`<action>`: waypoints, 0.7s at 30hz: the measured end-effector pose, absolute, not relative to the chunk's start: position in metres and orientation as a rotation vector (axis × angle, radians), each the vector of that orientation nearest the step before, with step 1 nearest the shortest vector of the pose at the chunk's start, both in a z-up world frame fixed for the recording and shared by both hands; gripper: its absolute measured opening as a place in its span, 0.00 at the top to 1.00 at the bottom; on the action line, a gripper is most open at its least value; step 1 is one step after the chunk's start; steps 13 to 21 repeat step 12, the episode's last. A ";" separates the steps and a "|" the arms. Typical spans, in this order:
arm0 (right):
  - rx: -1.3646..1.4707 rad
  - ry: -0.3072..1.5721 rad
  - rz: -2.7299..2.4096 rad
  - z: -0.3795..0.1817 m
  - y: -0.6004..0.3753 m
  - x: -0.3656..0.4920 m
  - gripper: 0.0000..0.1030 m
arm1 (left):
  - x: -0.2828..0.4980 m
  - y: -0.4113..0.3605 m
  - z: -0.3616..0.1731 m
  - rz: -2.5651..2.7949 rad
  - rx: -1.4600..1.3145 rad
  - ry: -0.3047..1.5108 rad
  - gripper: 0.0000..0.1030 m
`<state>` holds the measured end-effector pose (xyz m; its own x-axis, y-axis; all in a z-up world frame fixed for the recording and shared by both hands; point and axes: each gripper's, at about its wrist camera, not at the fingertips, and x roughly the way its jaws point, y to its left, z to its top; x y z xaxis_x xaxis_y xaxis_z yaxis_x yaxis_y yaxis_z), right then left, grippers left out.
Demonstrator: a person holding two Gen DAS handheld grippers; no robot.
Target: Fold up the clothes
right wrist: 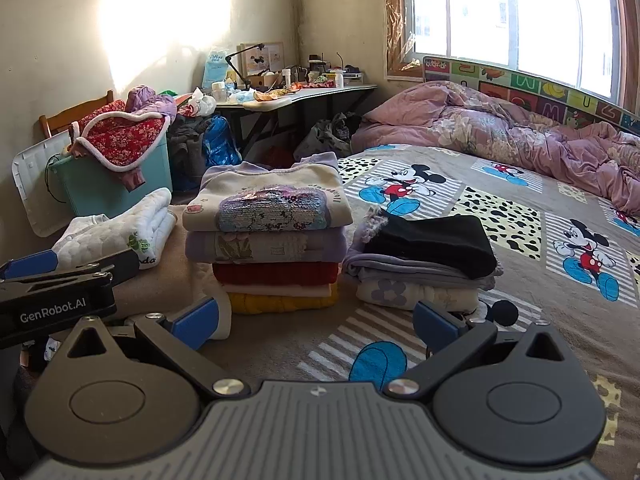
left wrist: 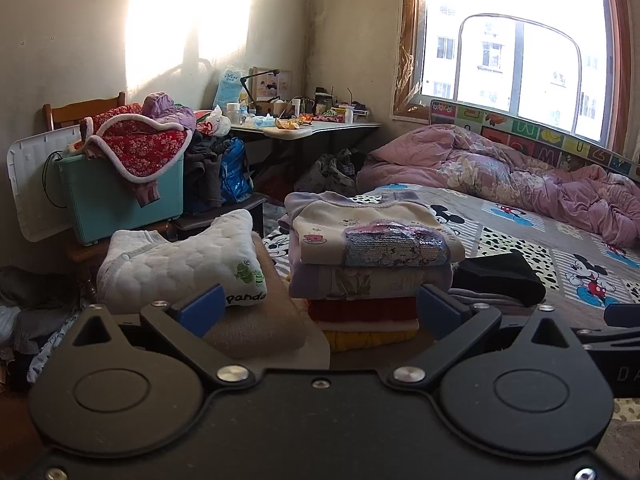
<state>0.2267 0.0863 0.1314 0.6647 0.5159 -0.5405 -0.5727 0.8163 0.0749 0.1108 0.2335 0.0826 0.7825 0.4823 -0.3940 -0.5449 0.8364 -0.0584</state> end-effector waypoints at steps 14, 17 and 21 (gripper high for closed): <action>-0.106 0.576 0.612 0.135 0.087 0.216 0.00 | 0.100 0.236 0.084 0.532 -0.191 0.363 0.00; -0.106 0.576 0.612 0.135 0.087 0.216 0.00 | 0.100 0.236 0.084 0.532 -0.191 0.363 0.00; -0.106 0.576 0.612 0.135 0.087 0.216 0.00 | 0.100 0.236 0.084 0.532 -0.191 0.363 0.00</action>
